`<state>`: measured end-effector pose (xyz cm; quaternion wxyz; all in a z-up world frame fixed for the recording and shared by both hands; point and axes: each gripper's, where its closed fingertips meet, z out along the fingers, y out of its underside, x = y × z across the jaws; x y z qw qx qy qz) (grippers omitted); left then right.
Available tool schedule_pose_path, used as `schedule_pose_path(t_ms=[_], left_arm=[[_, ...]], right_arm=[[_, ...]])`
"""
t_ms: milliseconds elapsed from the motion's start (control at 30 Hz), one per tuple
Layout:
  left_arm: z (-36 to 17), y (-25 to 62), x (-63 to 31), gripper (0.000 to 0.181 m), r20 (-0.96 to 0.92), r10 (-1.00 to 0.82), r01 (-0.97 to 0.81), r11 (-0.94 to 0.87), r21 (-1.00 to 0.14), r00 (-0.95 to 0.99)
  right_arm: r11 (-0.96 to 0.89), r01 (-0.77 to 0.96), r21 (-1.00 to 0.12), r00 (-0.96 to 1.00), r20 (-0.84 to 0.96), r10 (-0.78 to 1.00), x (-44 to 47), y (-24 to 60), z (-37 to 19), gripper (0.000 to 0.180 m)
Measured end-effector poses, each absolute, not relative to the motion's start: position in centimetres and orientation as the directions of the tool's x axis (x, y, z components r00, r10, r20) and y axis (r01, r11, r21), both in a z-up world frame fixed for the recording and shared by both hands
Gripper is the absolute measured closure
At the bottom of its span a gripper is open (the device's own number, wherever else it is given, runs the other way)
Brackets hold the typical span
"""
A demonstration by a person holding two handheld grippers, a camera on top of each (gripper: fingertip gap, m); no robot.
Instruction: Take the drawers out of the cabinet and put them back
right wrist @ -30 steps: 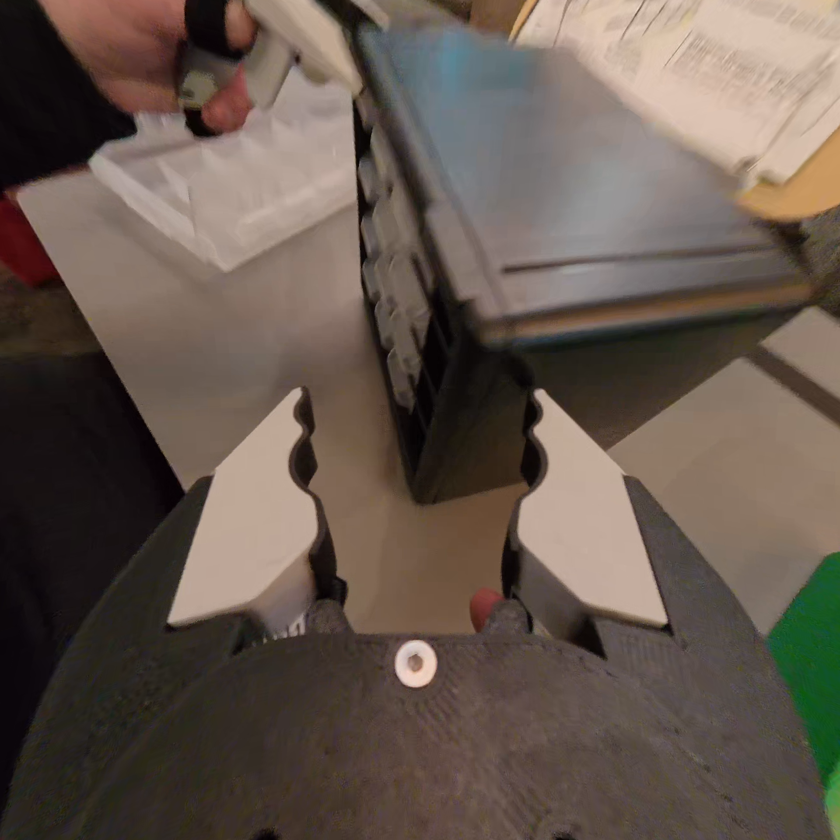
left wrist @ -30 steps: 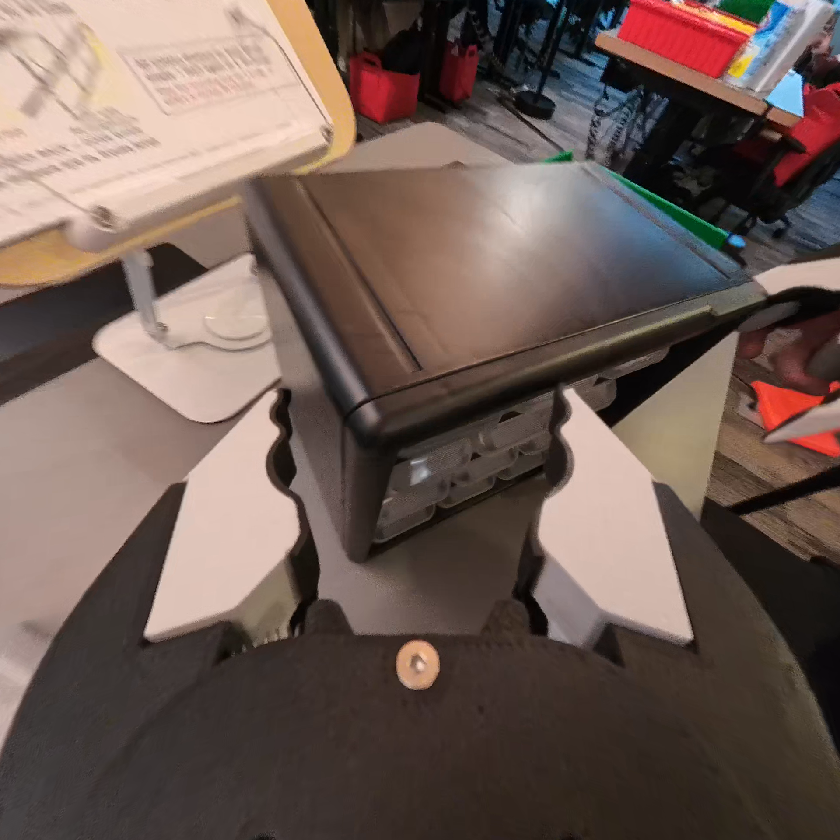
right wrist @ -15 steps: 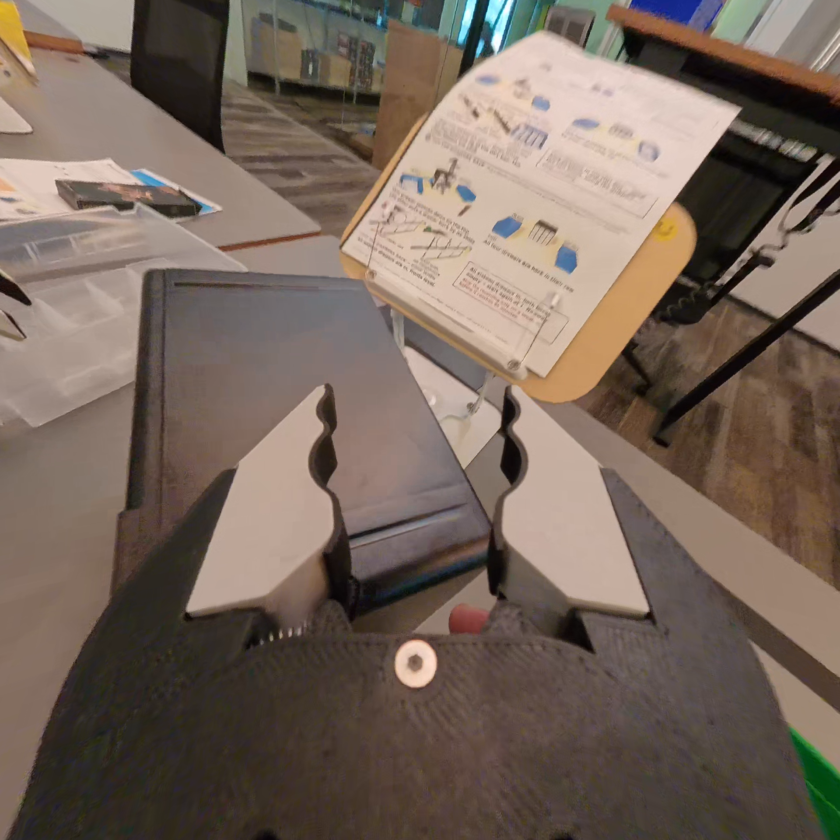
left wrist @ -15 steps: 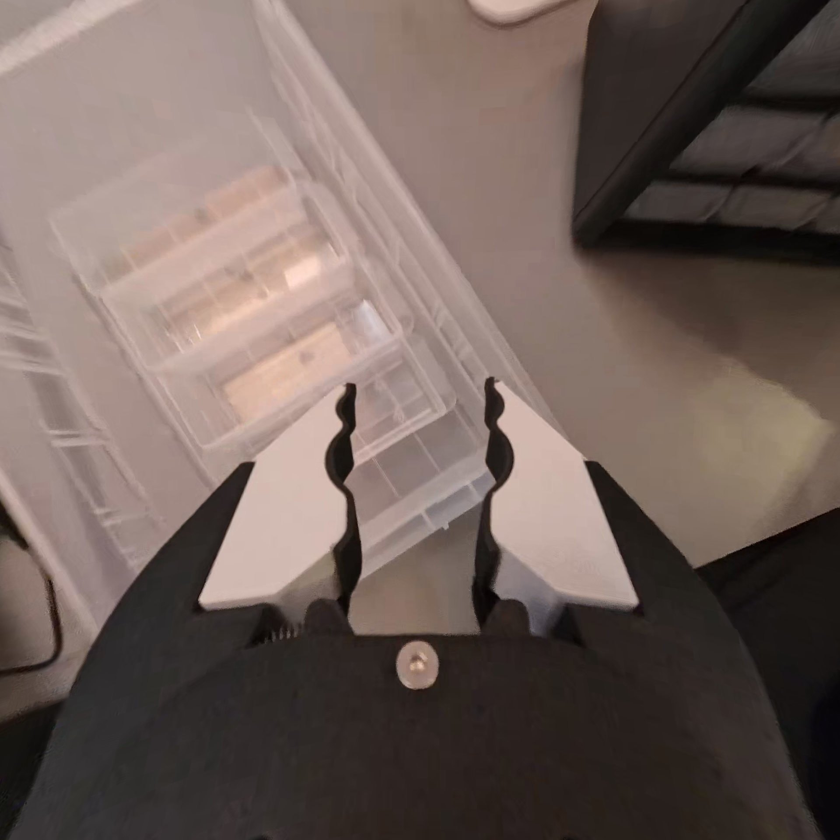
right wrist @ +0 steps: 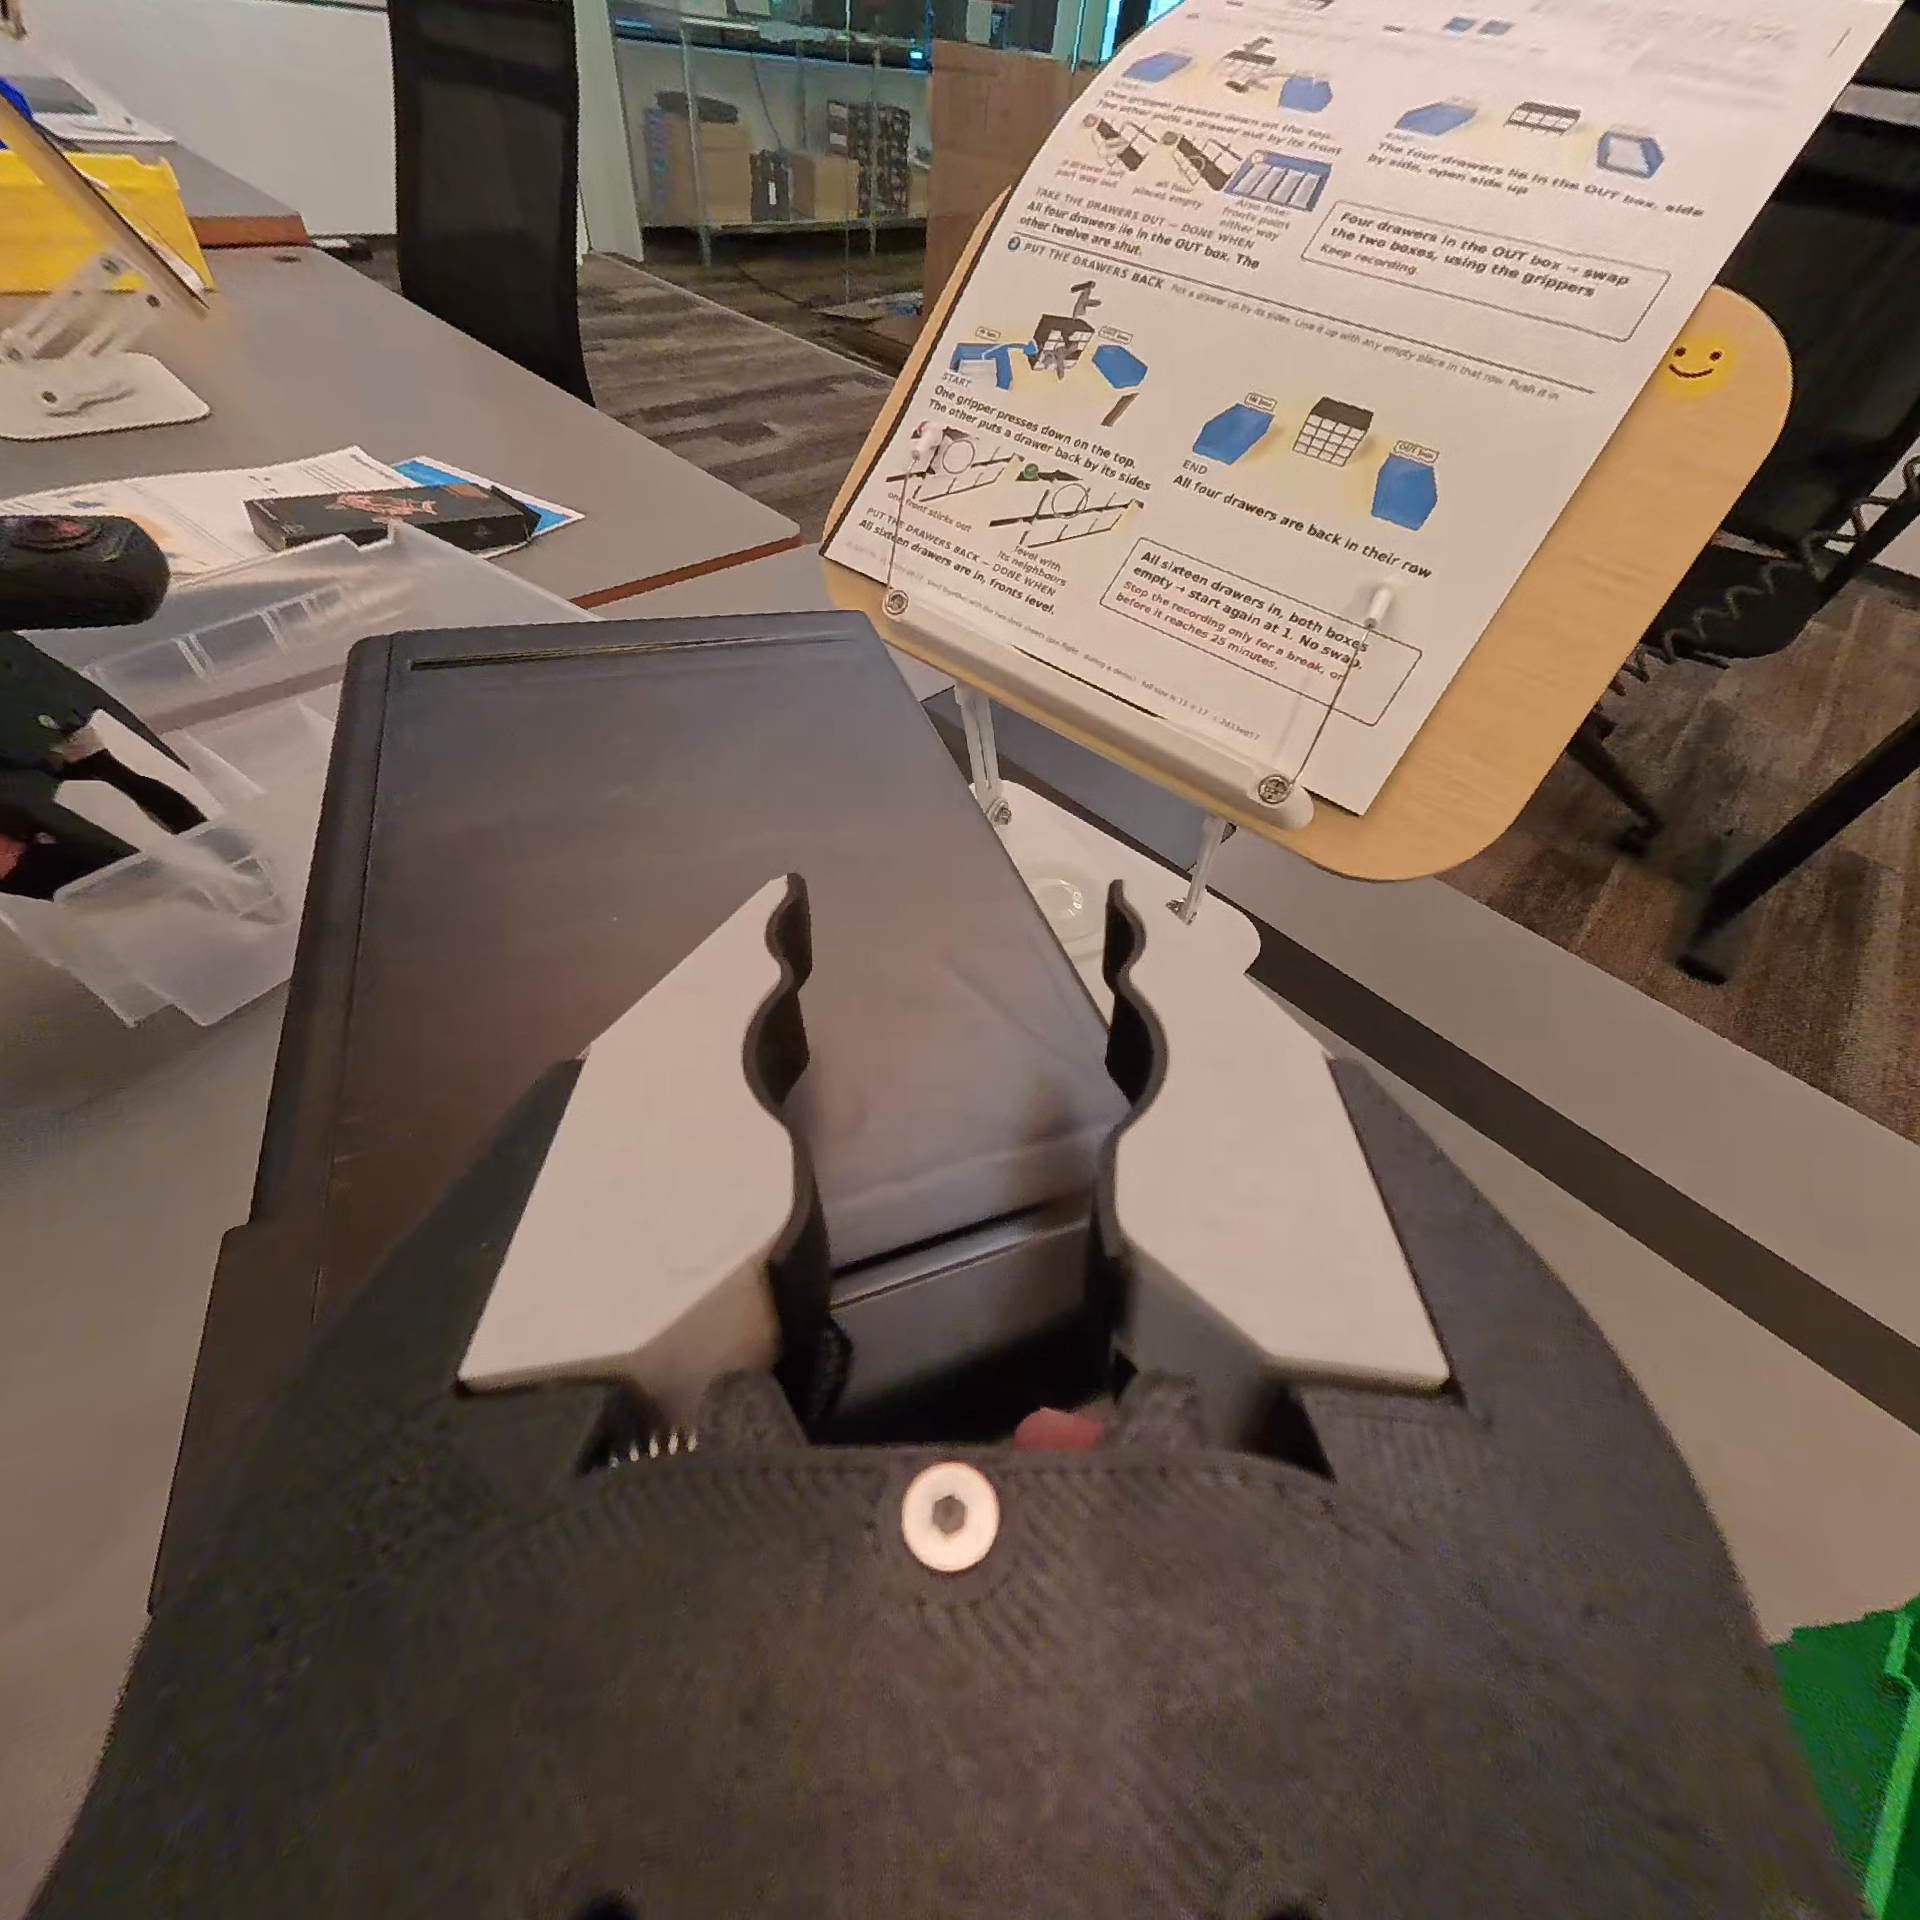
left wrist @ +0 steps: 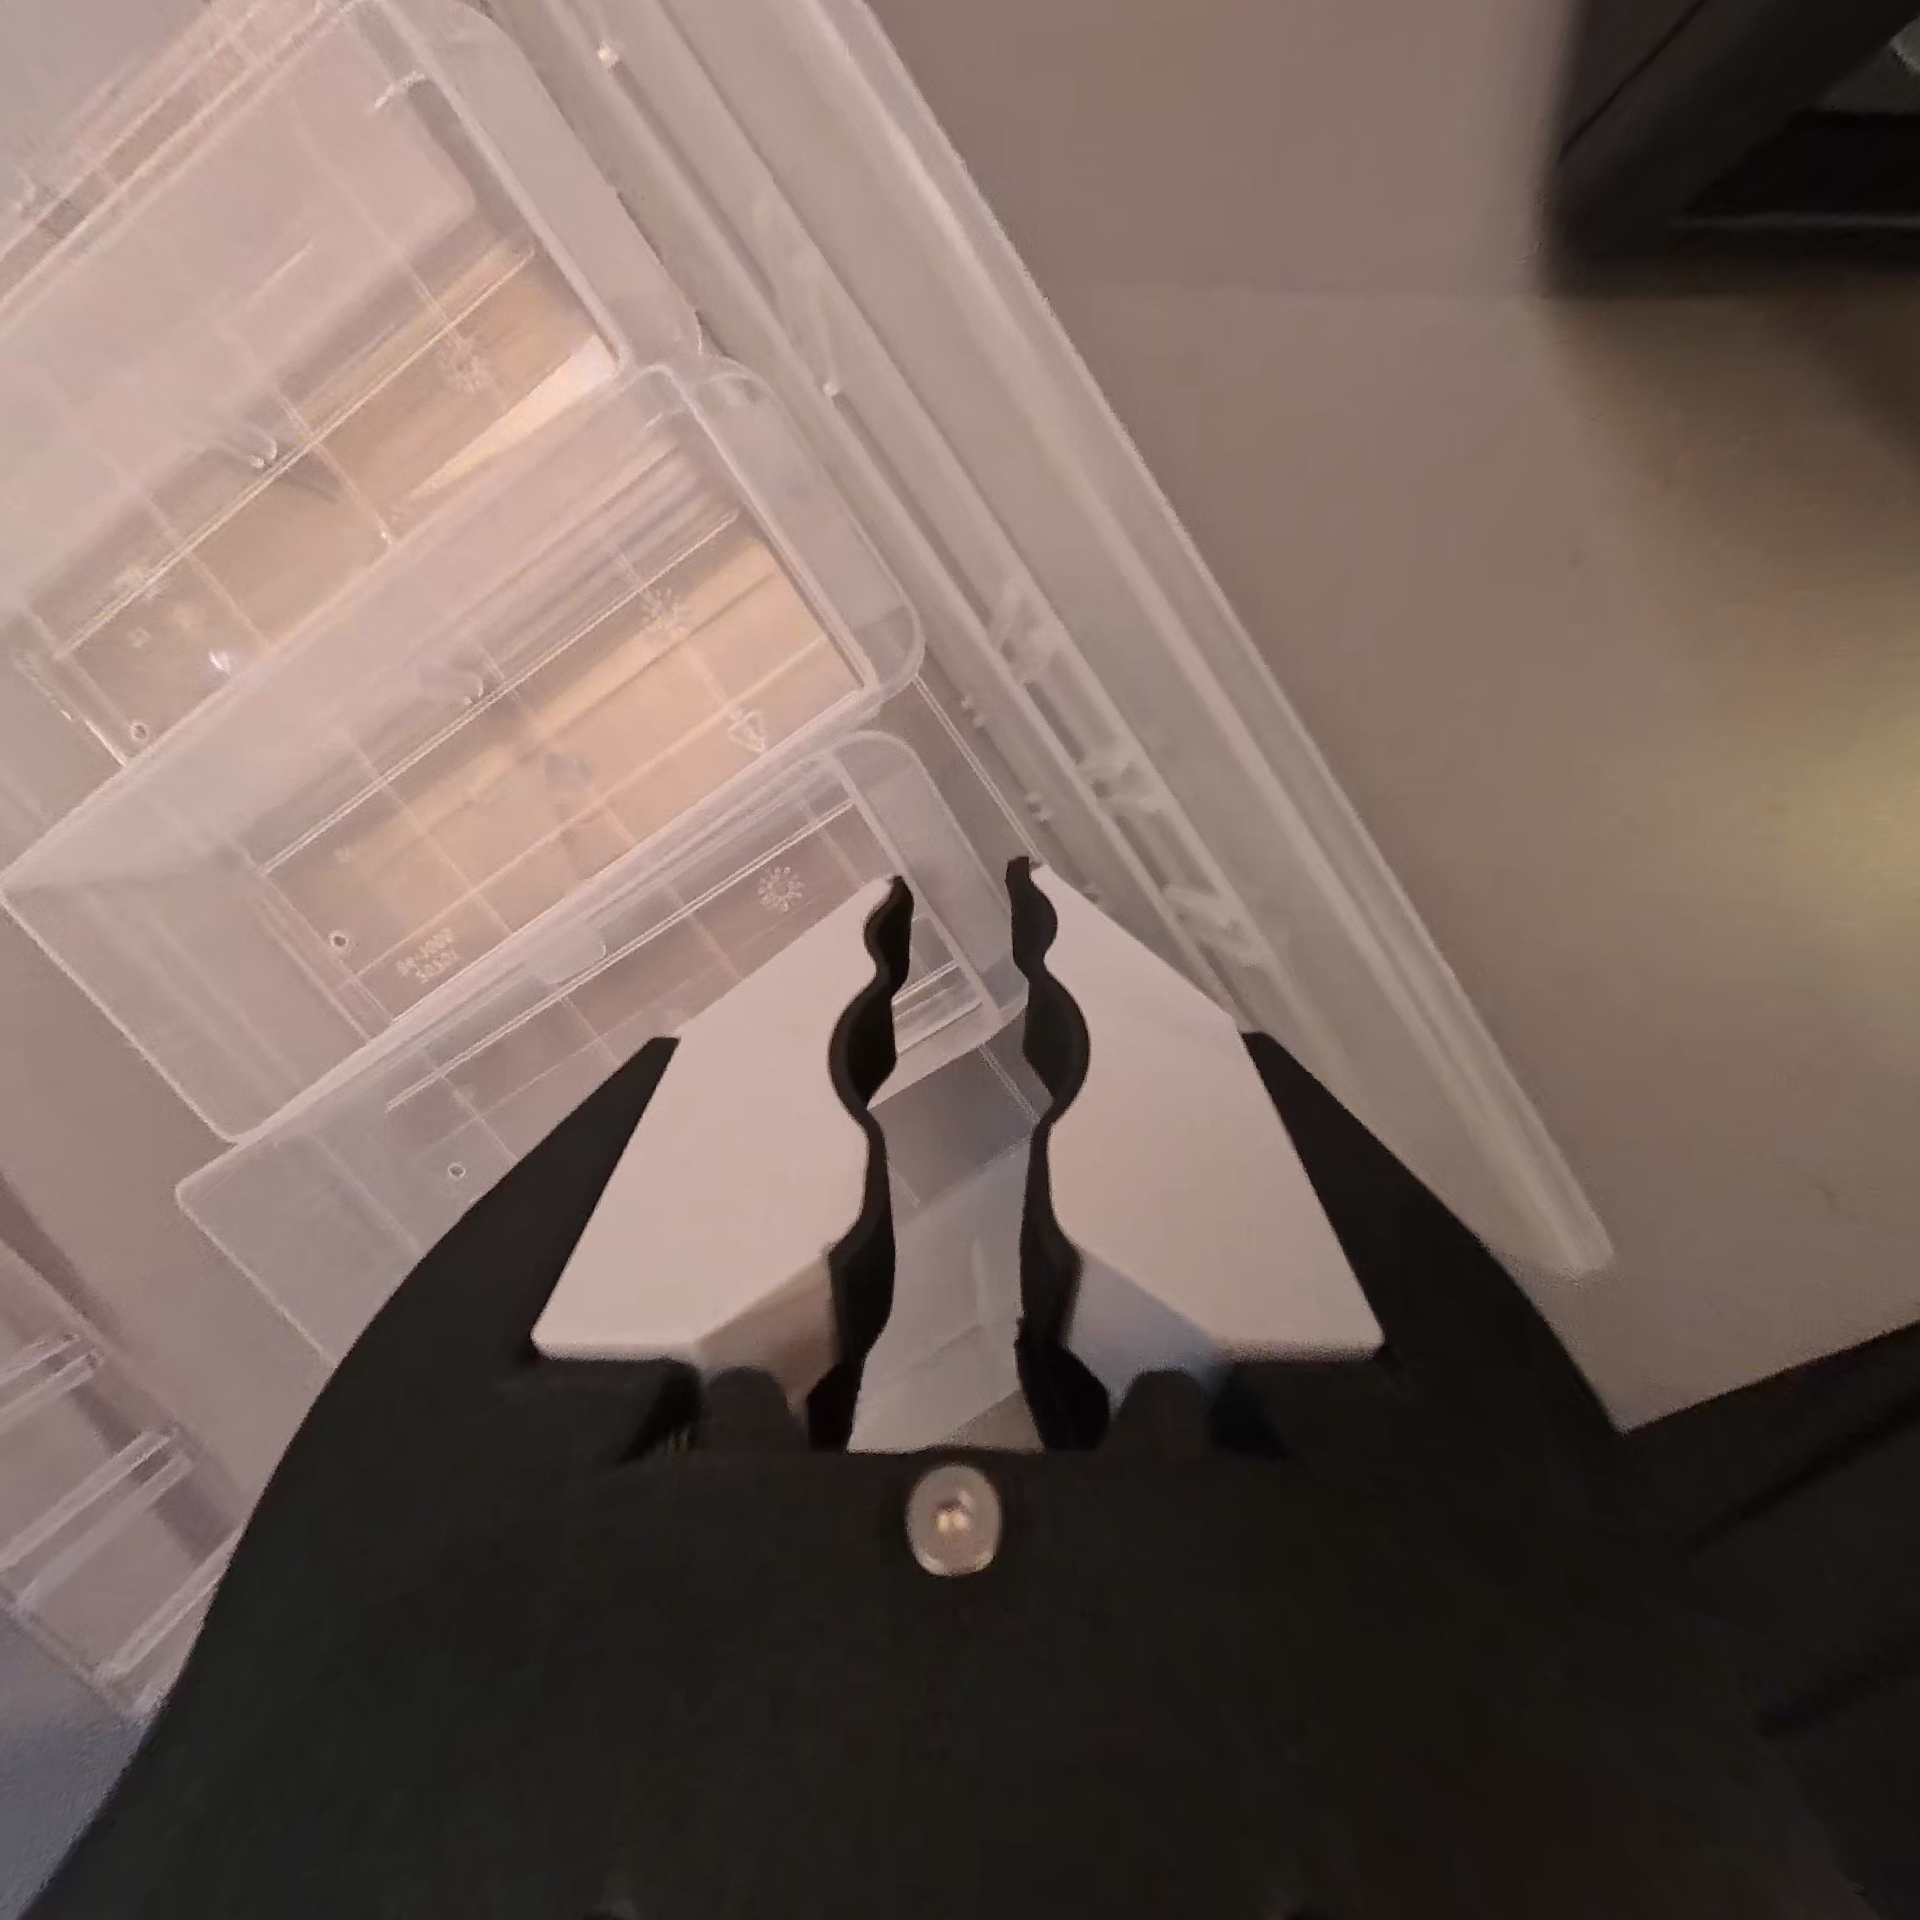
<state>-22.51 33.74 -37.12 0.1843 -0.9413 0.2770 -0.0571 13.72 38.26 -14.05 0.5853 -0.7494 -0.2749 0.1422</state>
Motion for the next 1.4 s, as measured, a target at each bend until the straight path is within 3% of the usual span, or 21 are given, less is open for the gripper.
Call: schedule_pose_path(t_ms=[33,467,567,667,833,933,1033,1100,1167,1267,1300,1400], left_arm=[[-37.0,33.5,-22.7,0.164,0.005,-0.55,-0.507,-0.774,-0.379,0.835],[-28.8,27.9,-22.3,0.169,-0.141,-0.667,-0.651,-0.622,-0.435,0.732],[-25.5,25.8,-19.6,0.169,-0.219,-0.732,-0.727,-0.499,-0.471,0.645],[-23.9,22.1,-14.5,0.169,-0.233,-0.876,-0.831,-0.272,-0.485,0.422],[-29.7,15.4,-7.9,0.169,-0.207,-0.973,-0.933,0.169,-0.319,-0.105],[-33.8,14.1,-6.9,0.169,-0.134,-0.949,-0.913,0.311,-0.266,-0.284],[-36.5,15.0,-7.7,0.168,-0.081,-0.936,-0.907,0.353,-0.231,-0.343],[-37.6,16.4,-8.9,0.161,-0.091,-0.94,-0.921,0.339,-0.192,-0.328],[-37.3,17.2,-9.2,0.13,-0.109,-0.966,-0.939,0.254,-0.234,-0.234],[-35.9,18.4,-10.0,0.108,-0.159,-0.987,-0.945,0.054,-0.324,-0.002],[-35.5,18.6,-10.1,0.094,-0.157,-0.983,-0.928,-0.033,-0.371,0.098],[-35.5,19.8,-9.3,0.067,-0.132,-0.916,-0.815,-0.264,-0.515,0.38]], right_arm=[[-0.166,0.24,-0.956,0.808,0.102,0.58,13.7,38.3,-14.1,0.124],[-0.166,0.229,-0.959,0.795,0.087,0.6,13.6,38.3,-14.1,0.124],[-0.168,0.229,-0.959,0.793,0.084,0.603,13.6,38.3,-14.1,0.124],[-0.161,0.228,-0.96,0.793,0.087,0.602,13.6,38.2,-14.1,0.124],[-0.159,0.222,-0.962,0.793,0.084,0.603,13.6,38.2,-14.0,0.124],[-0.158,0.215,-0.964,0.795,0.079,0.601,13.6,38.2,-14.0,0.124],[-0.151,0.21,-0.966,0.797,0.08,0.599,13.7,38.2,-13.9,0.124],[-0.151,0.211,-0.966,0.797,0.081,0.598,13.7,38.2,-13.9,0.124],[-0.148,0.211,-0.966,0.797,0.083,0.599,13.7,38.2,-13.9,0.124],[-0.147,0.206,-0.967,0.794,0.077,0.603,13.7,38.2,-13.9,0.123],[-0.148,0.203,-0.968,0.793,0.074,0.604,13.7,38.2,-13.9,0.123],[-0.146,0.197,-0.97,0.793,0.07,0.605,13.7,38.2,-13.9,0.123]])
